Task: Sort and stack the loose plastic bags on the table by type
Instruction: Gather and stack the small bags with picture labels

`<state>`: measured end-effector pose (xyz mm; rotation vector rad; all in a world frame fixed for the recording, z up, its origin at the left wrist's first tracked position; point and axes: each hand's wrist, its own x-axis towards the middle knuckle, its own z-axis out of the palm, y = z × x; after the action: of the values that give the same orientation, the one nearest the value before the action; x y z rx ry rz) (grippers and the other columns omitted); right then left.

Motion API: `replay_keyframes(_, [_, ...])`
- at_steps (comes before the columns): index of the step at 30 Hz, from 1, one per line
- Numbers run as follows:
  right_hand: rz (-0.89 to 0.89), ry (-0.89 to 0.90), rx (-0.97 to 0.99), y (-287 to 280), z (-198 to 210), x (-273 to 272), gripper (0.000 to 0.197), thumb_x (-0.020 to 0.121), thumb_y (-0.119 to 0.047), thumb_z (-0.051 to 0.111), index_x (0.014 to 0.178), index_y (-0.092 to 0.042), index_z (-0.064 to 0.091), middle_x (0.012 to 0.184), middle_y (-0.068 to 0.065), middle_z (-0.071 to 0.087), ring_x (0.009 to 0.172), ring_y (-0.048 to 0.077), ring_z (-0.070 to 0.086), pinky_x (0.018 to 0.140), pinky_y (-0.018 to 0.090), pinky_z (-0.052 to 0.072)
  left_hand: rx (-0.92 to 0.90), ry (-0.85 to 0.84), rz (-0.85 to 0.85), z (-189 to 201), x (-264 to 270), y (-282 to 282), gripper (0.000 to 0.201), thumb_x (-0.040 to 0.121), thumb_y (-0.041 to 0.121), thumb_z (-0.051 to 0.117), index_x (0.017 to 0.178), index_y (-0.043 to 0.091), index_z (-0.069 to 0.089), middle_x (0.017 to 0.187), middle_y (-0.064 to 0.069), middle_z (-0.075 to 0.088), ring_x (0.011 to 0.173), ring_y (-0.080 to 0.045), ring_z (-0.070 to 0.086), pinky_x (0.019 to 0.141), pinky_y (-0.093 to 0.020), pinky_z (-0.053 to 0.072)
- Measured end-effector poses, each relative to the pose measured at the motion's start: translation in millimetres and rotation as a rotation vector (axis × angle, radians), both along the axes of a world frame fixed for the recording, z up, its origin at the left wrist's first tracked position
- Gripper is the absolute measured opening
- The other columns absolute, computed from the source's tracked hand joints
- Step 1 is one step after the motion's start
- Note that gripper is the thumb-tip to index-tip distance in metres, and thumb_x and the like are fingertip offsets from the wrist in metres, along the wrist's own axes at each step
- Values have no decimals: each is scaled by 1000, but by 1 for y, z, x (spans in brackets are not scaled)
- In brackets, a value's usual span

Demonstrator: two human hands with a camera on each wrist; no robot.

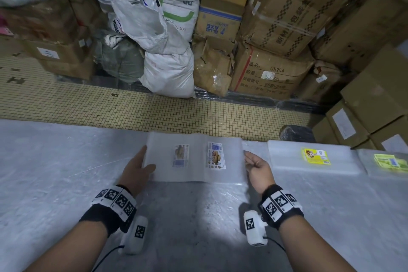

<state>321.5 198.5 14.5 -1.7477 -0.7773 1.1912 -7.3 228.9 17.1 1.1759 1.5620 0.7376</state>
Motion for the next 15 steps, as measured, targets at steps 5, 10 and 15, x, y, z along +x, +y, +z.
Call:
replay_keyframes(5, [211,-210,-19,4,2,8,55,91,-17,66,141,-26,47,132,2,59,117,20,59,102,41,49,160,463,-329,14,-8,11,99,80,22,77,155,14,12,158,-3,21,144,-23,23,115,-42,25])
replay_keyframes(10, [596,-753,2,25,19,11,74,90,-42,64,152,-26,29,159,-7,23,145,15,25,116,28,19,234,831,-610,19,1,45,108,80,61,64,156,22,-1,163,-1,-13,150,-20,-5,121,-48,10])
replay_keyframes(15, [828,-929,-85,48,12,-3,87,89,-71,40,155,-31,0,162,-9,-10,150,16,-6,122,45,9,228,926,-839,16,47,58,107,78,78,48,154,30,-11,159,3,-26,147,-17,-21,119,-53,-8])
